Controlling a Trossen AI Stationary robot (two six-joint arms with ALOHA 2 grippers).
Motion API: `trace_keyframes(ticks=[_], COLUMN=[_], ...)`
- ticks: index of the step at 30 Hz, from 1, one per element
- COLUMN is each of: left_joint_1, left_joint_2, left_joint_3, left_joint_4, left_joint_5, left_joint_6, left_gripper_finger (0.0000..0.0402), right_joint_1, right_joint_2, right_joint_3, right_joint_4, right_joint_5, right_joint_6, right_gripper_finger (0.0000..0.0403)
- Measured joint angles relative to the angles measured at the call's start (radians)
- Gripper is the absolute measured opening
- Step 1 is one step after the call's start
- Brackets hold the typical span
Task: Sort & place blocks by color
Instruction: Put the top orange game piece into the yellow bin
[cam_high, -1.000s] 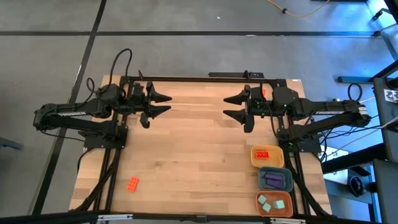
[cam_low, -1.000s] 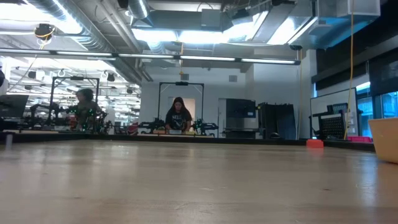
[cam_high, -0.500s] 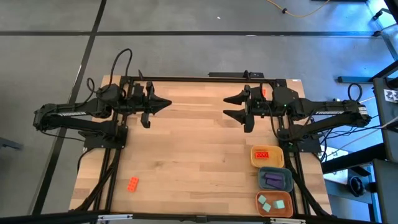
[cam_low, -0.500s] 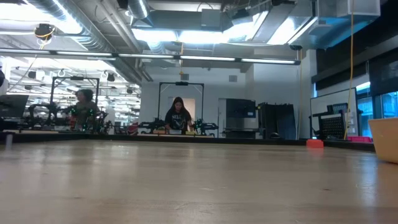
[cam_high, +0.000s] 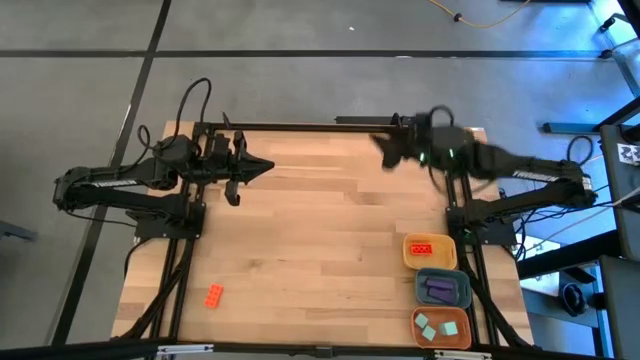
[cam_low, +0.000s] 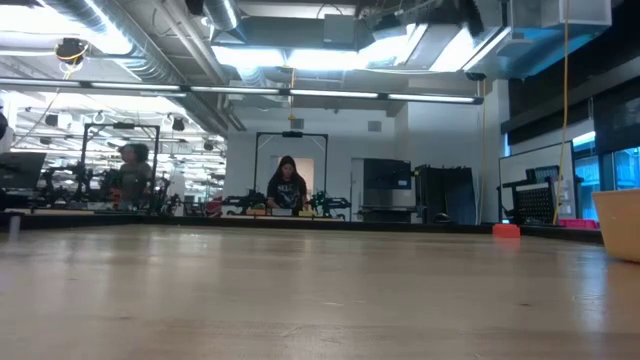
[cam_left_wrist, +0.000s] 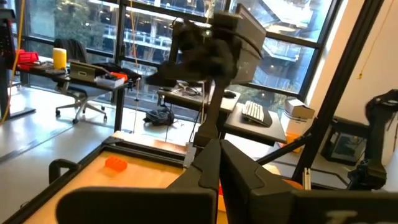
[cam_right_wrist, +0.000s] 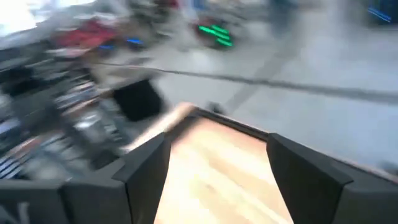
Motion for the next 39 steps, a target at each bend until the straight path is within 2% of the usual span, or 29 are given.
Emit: trace_keyframes(ticks=[4,6,8,11,14,17,22,31,39], left_joint_1=[0.000,0.000,0.000,0.000,0.000,0.000,0.006,0.034,0.048], left_joint_2=[0.000,0.000,0.000,0.000,0.000,0.000,0.000,0.000,0.000], left_joint_3=[0.000,0.000,0.000,0.000,0.000,0.000,0.000,0.000,-0.001], left_joint_4=[0.000,0.000,-0.002,-0.012,-0.026,-0.026,-0.025,-0.024,-0.023], left_joint_5=[-0.003,-0.011,-0.016,-0.016,-0.017,-0.016,-0.017,-0.002,0.011], left_joint_6=[0.000,0.000,0.000,-0.002,-0.004,-0.004,-0.004,-0.004,-0.008], left_gripper_finger=[0.0000,0.0000,0.0000,0.0000,0.0000,0.0000,0.0000,0.0000,0.0000], right_joint_1=[-0.218,-0.336,-0.433,-0.540,-0.597,-0.637,-0.660,-0.663,-0.664], right_joint_2=[0.064,0.107,0.142,0.180,0.195,0.194,0.195,0.207,0.353], right_joint_3=[0.172,0.211,0.207,0.122,-0.040,-0.198,-0.363,-0.413,-0.413], right_joint_4=[-0.408,-0.569,-0.670,-0.743,-0.695,-0.546,-0.351,-0.353,-0.272], right_joint_5=[-0.030,-0.027,-0.026,-0.031,-0.046,-0.094,-0.097,0.016,0.008], right_joint_6=[0.047,0.055,0.083,0.174,0.235,0.288,0.379,0.443,0.445], right_gripper_finger=[0.0268,0.0268,0.0268,0.0268,0.0268,0.0268,0.0268,0.0268,0.0268])
